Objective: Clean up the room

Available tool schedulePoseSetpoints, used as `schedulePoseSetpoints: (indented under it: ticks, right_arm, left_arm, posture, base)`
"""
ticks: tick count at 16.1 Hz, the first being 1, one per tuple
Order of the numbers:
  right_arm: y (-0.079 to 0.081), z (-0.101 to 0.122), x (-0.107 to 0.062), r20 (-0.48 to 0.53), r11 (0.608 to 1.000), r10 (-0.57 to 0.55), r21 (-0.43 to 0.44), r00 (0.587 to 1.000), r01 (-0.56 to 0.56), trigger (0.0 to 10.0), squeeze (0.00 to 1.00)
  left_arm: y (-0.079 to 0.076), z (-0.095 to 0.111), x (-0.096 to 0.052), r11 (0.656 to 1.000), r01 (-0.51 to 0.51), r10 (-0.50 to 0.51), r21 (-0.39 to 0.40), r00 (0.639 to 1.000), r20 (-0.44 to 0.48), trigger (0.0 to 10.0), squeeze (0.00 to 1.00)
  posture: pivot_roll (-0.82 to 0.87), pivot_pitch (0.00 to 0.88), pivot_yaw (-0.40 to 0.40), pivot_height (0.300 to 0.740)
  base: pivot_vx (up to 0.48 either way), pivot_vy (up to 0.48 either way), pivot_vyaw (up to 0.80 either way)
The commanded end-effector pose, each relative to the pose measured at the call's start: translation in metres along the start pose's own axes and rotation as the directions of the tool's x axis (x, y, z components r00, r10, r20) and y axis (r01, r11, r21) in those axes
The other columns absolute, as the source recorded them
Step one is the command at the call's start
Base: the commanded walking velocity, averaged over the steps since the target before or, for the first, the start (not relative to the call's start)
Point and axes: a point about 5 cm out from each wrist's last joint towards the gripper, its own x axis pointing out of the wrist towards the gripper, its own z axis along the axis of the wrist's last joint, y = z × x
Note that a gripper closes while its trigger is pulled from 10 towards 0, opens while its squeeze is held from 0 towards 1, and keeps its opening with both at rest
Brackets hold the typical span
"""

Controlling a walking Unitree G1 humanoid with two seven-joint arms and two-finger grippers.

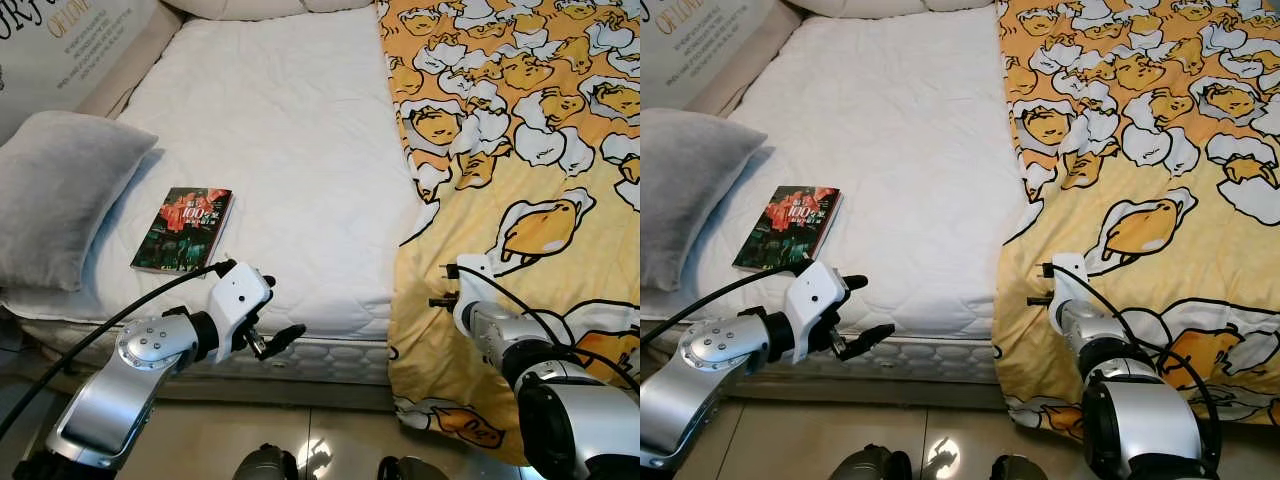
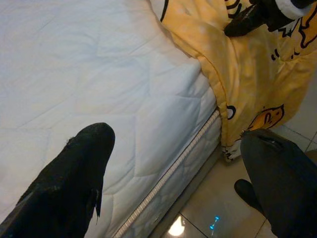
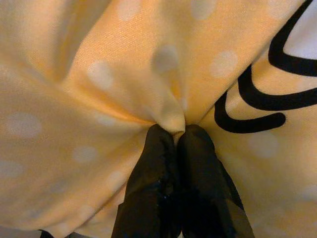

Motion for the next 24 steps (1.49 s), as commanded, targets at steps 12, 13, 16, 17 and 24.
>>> schedulePoseSetpoints:
  ticks: [12, 13, 16, 17, 24]
  right_arm:
    - [-0.025, -0.083, -0.009, -0.140, 0.993, -0.083, 0.068, 0.987, 0.094, 0.0, 0.00]
    - [-0.030, -0.085, -0.010, -0.143, 0.991, -0.104, 0.071, 0.984, 0.115, 0.0, 0.00]
    - [-0.043, -0.099, -0.016, -0.150, 0.984, -0.140, 0.085, 0.979, 0.154, 0.0, 0.00]
    - [-0.041, -0.091, -0.015, -0.088, 0.984, -0.132, 0.109, 0.987, 0.142, 7.3, 0.00]
    - [0.000, -0.014, -0.055, 0.497, 0.986, -0.079, 0.164, 0.864, -0.004, 10.0, 1.00]
  left_arm:
    - [0.006, 0.005, 0.011, 0.999, -0.051, 0.051, 0.003, 0.998, 0.049, 10.0, 0.00]
    - [0.006, 0.005, 0.012, 0.999, -0.054, 0.054, 0.003, 0.997, 0.052, 10.0, 0.00]
    - [0.005, 0.004, 0.014, 0.998, -0.060, 0.060, -0.004, 0.996, 0.062, 10.0, 0.00]
    - [0.004, 0.003, 0.016, 0.998, -0.067, 0.068, -0.017, 0.995, 0.069, 10.0, 0.00]
    - [0.019, 0.002, 0.023, 0.876, -0.398, 0.445, -0.273, 0.885, 0.138, 10.0, 0.00]
  posture:
    - [0.08, 0.000, 0.039, 0.740]
    - [0.08, 0.000, 0.036, 0.740]
    - [0.07, 0.000, 0.035, 0.740]
    - [0.06, 0.000, 0.035, 0.740]
    - [-0.02, 0.000, 0.050, 0.740]
  base:
    - [0.000, 0.000, 0.00]
    - [0.000, 0.000, 0.00]
    - [0.000, 0.000, 0.00]
    - [0.000, 0.000, 0.00]
    - [0.000, 0.000, 0.00]
